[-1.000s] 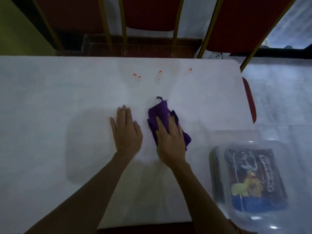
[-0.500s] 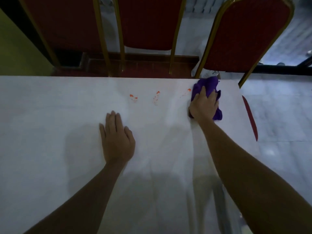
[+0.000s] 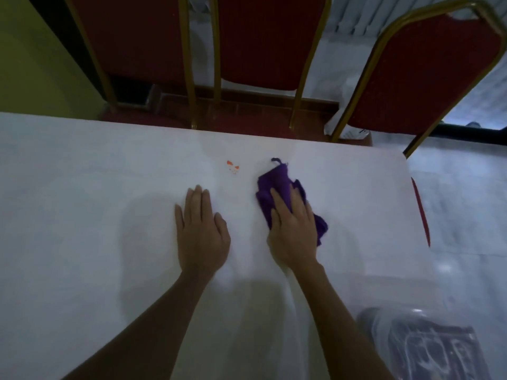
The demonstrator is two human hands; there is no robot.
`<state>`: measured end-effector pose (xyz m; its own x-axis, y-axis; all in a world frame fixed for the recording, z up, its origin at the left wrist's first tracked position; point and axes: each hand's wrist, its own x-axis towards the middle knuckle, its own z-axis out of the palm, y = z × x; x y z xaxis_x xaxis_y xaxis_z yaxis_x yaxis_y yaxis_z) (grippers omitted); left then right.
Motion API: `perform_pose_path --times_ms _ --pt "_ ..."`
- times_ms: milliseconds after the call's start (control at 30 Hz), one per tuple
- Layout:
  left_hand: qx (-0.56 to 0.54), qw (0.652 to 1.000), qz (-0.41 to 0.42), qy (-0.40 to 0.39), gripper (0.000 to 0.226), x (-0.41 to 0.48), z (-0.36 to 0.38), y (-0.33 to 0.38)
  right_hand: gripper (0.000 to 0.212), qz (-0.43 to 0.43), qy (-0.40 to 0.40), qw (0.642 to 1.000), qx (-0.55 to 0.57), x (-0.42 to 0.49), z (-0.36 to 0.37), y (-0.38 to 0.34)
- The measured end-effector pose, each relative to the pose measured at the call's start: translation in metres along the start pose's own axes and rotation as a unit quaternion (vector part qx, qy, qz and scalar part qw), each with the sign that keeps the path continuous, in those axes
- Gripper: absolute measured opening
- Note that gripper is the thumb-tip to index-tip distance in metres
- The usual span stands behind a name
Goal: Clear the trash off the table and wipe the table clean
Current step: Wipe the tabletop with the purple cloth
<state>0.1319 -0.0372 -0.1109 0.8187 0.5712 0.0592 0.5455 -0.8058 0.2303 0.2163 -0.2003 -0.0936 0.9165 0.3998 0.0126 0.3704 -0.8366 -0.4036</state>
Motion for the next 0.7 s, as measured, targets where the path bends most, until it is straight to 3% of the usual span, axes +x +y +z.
perform_pose_path --times_ms 133,267,367,433,567,700 --pt "-0.003 1.0 -0.004 0.002 0.057 0.001 0.003 0.0 0.047 0.085 0.018 0.996 0.002 0.084 0.005 -0.003" --pt "0.002 1.0 -0.009 0.001 0.057 0.0 0.007 -0.001 0.046 -0.029 -0.02 0.999 0.002 0.125 0.037 -0.052" --pt "0.008 1.0 -0.006 0.0 0.058 -0.001 0.007 -0.002 0.045 -0.127 -0.044 0.991 -0.003 0.085 0.048 -0.074" --pt "-0.001 1.0 0.011 -0.001 0.058 -0.004 0.008 -0.004 0.047 -0.137 -0.05 0.989 0.01 0.044 0.041 -0.065" --pt "-0.006 1.0 0.007 -0.002 0.057 -0.004 0.004 -0.003 0.05 -0.012 -0.019 1.0 0.001 0.001 0.019 -0.026" --pt "-0.019 1.0 -0.001 -0.007 0.057 -0.003 0.004 -0.002 0.048 0.098 0.005 0.995 -0.01 0.067 0.031 -0.046"
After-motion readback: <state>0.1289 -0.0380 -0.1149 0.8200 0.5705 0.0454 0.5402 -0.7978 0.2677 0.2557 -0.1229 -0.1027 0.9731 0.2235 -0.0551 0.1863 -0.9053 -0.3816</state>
